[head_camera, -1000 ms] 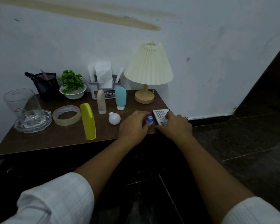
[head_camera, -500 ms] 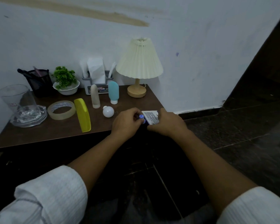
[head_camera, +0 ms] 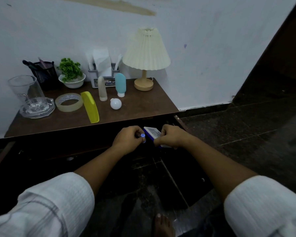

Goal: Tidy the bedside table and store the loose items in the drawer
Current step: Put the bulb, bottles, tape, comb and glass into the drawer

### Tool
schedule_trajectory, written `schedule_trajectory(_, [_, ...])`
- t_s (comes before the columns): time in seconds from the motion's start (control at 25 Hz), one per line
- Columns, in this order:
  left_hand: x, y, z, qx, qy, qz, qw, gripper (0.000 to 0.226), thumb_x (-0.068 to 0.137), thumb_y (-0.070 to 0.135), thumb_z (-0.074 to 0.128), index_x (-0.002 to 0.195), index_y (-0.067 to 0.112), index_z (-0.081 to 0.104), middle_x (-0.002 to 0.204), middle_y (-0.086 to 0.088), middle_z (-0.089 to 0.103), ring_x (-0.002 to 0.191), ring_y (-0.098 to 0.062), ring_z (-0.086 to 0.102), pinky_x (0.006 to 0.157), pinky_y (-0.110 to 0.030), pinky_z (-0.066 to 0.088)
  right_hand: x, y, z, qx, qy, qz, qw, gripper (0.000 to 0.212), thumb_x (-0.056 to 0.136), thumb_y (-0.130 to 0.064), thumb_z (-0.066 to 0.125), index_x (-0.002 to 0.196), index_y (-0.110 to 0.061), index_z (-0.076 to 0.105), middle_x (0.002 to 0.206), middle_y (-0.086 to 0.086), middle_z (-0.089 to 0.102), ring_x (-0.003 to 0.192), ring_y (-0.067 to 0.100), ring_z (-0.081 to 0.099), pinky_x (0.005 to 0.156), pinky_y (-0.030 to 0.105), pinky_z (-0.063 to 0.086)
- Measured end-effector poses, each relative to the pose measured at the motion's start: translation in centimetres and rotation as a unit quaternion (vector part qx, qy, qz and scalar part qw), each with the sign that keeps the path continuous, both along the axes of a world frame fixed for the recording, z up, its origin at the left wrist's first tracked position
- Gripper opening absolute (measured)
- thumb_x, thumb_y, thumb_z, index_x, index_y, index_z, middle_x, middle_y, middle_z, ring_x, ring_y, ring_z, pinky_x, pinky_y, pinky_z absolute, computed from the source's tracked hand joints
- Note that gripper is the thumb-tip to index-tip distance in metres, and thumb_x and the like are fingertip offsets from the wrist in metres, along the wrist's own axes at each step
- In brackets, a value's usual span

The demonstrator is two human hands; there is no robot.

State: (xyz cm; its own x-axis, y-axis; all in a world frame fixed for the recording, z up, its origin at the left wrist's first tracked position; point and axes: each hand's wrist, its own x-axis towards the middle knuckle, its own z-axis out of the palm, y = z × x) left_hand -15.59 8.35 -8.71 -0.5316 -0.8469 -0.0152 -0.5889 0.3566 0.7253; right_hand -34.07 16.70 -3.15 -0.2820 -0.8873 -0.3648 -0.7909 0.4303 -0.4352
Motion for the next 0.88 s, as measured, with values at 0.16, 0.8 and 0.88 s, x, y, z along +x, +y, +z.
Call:
schedule_trajectory(0.16, [-1.1, -1.6, -2.5, 0.001, -0.017, 0.026, 1.0, 0.007, 0.082, 0.027, 0.075, 0.085, 0.029, 0.068, 0.085, 0.012, 0.07, 0.078, -0.008, 0.066, 0.075, -0.037, 0.058, 0.6, -2.4, -3.9, -0.043, 0.084, 0.02, 0.995, 0.067, 0.075, -0.056, 0.073, 0.124, -0.015, 0.052, 0.124, 0.008, 0.063, 0.106, 0.027, 0.063, 0.072, 0.032, 0.046])
schedule_trajectory(0.8, [-5.1, -6.8, -11.1, 0.025, 0.002, 0.141, 0.99, 0.024, 0.088, 0.025, 0.072, 0.111, 0.025, 0.074, 0.113, 0.0, 0.075, 0.104, -0.022, 0.068, 0.085, -0.023, 0.049, -1.2, -9.3, -13.8, -0.093, 0.249, 0.044, 0.963, 0.056, 0.089, -0.054, 0.062, 0.124, -0.01, 0.059, 0.115, 0.017, 0.065, 0.102, 0.033, 0.066, 0.071, 0.034, 0.05])
schedule_trajectory(0.88, [-5.3, -7.0, -11.4, 0.019, -0.003, 0.149, 0.989, 0.025, 0.087, 0.026, 0.073, 0.112, 0.024, 0.075, 0.113, -0.002, 0.075, 0.105, -0.023, 0.069, 0.087, -0.026, 0.051, -1.5, -8.6, -14.1, -0.094, 0.226, 0.044, 0.969, 0.052, 0.092, -0.05, 0.059, 0.125, -0.009, 0.059, 0.119, 0.018, 0.061, 0.106, 0.036, 0.062, 0.074, 0.036, 0.052])
